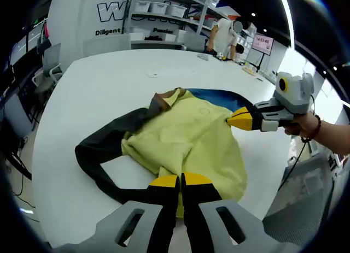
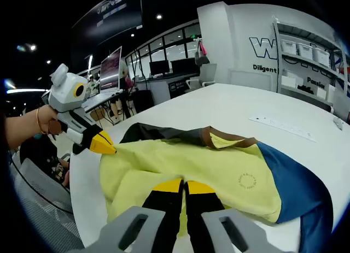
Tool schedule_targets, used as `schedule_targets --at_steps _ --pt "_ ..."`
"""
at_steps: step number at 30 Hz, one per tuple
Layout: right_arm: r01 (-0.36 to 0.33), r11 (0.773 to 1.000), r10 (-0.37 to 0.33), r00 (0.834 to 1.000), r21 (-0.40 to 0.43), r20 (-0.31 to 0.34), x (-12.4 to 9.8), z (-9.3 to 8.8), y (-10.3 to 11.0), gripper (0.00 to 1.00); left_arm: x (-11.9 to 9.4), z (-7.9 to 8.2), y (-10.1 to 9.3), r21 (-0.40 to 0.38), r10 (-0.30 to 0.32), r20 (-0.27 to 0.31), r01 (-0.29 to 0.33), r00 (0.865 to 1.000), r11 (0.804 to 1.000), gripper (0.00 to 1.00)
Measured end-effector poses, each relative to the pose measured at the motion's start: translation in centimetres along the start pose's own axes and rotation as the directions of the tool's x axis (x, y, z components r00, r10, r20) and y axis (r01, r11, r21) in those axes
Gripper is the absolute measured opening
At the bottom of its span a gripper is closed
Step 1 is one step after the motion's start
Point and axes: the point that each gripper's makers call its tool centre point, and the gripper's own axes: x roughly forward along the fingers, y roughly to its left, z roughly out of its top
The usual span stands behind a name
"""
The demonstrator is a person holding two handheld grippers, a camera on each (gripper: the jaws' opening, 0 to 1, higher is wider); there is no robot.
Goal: Fold the garment on the visible template until the final outline fits inside the template.
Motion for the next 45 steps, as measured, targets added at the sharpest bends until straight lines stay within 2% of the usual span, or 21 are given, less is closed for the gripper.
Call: schedule_targets --at_steps 5,6,8,9,12,14,15,23,25,26,29,32,36,37,38,39,41,45 --pt "-0.004 1.000 0.004 1.000 0.011 -0.029 2.5 -0.2 -0.6 0.00 0.6 0.9 1.6 -0.035 0.052 0.041 -0.050 0.998 0.998 0.00" --pt "0.002 1.000 -0.002 0.999 0.019 -0.037 2.8 -0.4 -0.9 0.00 0.7 1.0 2.3 -0.051 0.085 0.051 -0.082 0.995 0.995 0.00" --pt "0.016 0.999 -0.014 0.998 0.038 -0.062 3.2 -0.9 -1.4 0.00 1.0 0.9 3.2 -0.069 0.114 0.052 -0.111 0.992 0.991 0.00" --pt "0.025 0.999 -0.023 0.998 0.041 -0.065 3.5 -1.1 -1.7 0.00 1.2 0.6 3.6 -0.109 0.127 0.042 -0.122 0.991 0.987 0.00" --pt "0.051 0.998 -0.048 0.996 0.042 -0.076 3.9 -1.3 -2.3 0.00 1.5 0.7 4.2 -0.166 0.139 0.065 -0.127 0.988 0.978 0.00" --pt "0.054 0.998 -0.050 0.996 0.040 -0.079 4.1 -1.3 -2.4 0.00 1.8 0.6 4.7 -0.170 0.151 0.066 -0.138 0.986 0.976 0.00" --pt "0.062 0.998 -0.058 0.994 0.033 -0.089 4.4 -1.6 -2.7 0.00 2.1 0.2 5.2 -0.165 0.177 0.045 -0.167 0.983 0.972 0.00" --pt "0.098 0.994 -0.092 0.989 0.046 -0.120 5.7 -2.5 -3.8 0.00 3.4 0.1 6.0 -0.154 0.207 0.030 -0.200 0.978 0.968 0.00" --pt "0.120 0.991 -0.113 0.988 0.060 -0.107 5.8 -2.3 -4.2 0.00 3.5 -0.1 6.0 -0.107 0.208 0.008 -0.206 0.978 0.973 0.00" --pt "0.122 0.991 -0.115 0.988 0.059 -0.107 6.0 -2.2 -4.2 0.00 3.4 0.2 5.9 -0.074 0.210 0.018 -0.208 0.978 0.975 0.00" --pt "0.122 0.991 -0.116 0.988 0.058 -0.106 6.0 -2.2 -4.2 0.00 3.1 0.2 5.6 -0.047 0.204 0.021 -0.203 0.979 0.978 0.01" --pt "0.099 0.988 -0.093 0.994 0.122 -0.057 5.7 -1.5 -4.1 0.00 2.3 0.2 5.6 -0.018 0.208 0.047 -0.208 0.977 0.978 0.07" --pt "0.074 0.989 -0.072 0.997 0.131 -0.026 4.6 -0.9 -3.8 0.00 1.3 0.0 5.3 -0.017 0.188 0.056 -0.188 0.980 0.982 0.22" --pt "0.067 0.988 -0.065 0.998 0.138 -0.017 4.5 -0.8 -3.8 0.03 1.2 0.0 5.3 -0.018 0.187 0.058 -0.186 0.981 0.982 0.25" --pt "0.036 0.986 -0.041 0.999 0.161 0.030 3.7 -0.1 -3.5 0.09 0.7 -0.3 5.0 -0.019 0.167 0.055 -0.166 0.984 0.986 0.26" --pt "0.027 0.985 -0.035 0.998 0.171 0.044 3.3 0.0 -3.4 0.13 0.5 -0.4 4.8 -0.021 0.160 0.055 -0.159 0.986 0.987 0.27" --pt "0.010 0.983 -0.018 0.999 0.182 0.043 2.7 -0.2 -3.1 0.24 0.1 -0.4 4.5 -0.014 0.154 0.067 -0.154 0.986 0.988 0.32" --pt "-0.029 0.985 0.018 0.998 0.171 0.062 1.4 -0.5 -2.2 0.36 -0.4 -0.8 3.6 0.008 0.136 0.062 -0.137 0.989 0.991 0.40"
